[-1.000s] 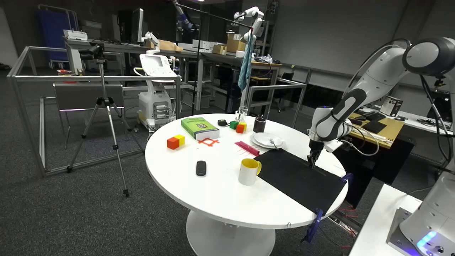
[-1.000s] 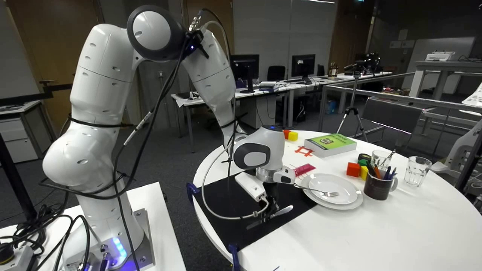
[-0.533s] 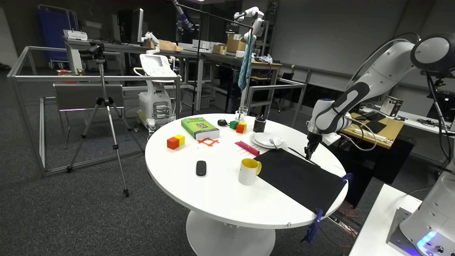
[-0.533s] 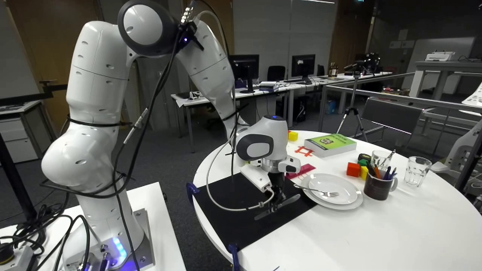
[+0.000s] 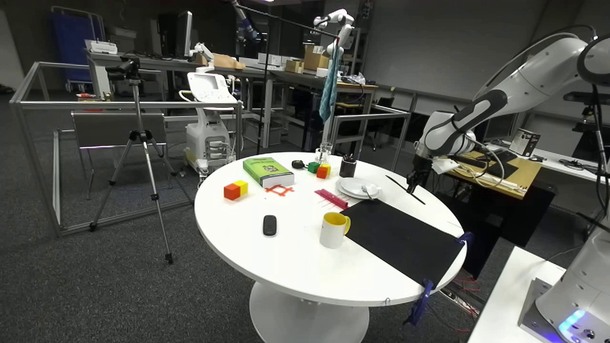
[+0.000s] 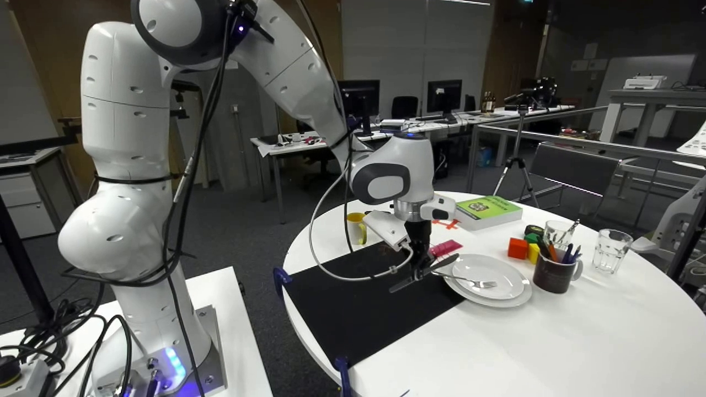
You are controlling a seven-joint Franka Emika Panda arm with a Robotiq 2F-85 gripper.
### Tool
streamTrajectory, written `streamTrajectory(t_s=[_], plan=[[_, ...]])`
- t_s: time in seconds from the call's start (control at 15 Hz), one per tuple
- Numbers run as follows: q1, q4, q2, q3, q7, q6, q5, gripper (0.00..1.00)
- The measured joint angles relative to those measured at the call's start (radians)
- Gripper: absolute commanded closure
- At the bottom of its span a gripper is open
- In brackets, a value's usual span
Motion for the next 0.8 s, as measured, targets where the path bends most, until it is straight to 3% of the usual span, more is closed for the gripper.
streamTrajectory(t_s=[0.47,0.8], plan=[[0.017,0.239,0.057,-0.013,0.241,-0.235,0.018,0.96],[0.059,0.392,0.174,-0.013,0.451,-0.318,0.054,0.96]])
